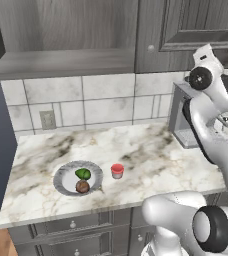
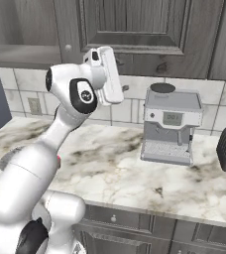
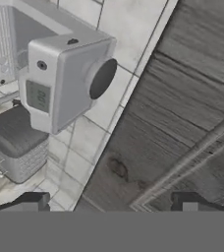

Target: Pick the avocado and bread from the counter and place them on the plate. Then pick the jam from the cabinet and place it next to the plate. Lastly close the cabinet door.

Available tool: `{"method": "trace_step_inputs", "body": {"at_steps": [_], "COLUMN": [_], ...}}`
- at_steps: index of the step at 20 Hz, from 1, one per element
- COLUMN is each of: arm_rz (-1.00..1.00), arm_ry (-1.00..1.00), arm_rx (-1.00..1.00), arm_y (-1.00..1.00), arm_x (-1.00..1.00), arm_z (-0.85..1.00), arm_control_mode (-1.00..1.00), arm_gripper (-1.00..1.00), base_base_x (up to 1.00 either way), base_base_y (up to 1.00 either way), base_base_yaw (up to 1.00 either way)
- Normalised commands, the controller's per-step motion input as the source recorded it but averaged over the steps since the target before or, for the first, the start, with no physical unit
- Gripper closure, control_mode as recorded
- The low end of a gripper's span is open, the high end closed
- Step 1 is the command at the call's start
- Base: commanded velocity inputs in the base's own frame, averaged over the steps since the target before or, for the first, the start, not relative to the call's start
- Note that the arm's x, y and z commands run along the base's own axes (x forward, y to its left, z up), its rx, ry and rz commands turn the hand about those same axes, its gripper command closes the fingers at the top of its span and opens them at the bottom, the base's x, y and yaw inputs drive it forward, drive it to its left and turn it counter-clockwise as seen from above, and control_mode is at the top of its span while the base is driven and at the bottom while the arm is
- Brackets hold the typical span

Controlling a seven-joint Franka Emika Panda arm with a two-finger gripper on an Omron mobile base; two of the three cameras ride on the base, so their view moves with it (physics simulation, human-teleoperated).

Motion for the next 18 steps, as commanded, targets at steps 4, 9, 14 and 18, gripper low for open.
{"method": "trace_step_inputs", "body": {"at_steps": [4,9,14,18], "arm_rz": [0.16,0.16,0.13,0.02], "arm_ry": [-0.21,-0.09,0.00,0.00], "arm_rx": [0.09,0.08,0.01,0.00], "arm_y": [0.00,0.12,0.58,0.75], "arm_x": [-1.00,-0.93,-0.42,-0.24], "arm_z": [0.33,0.10,-0.05,-0.10], "arm_control_mode": [-1.00,-1.00,-1.00,-1.00], "arm_gripper": [-1.00,-1.00,-1.00,-1.00], "base_base_x": [0.00,0.00,0.00,0.00], "base_base_y": [0.00,0.00,0.00,0.00], "base_base_yaw": [0.00,0.00,0.00,0.00]}}
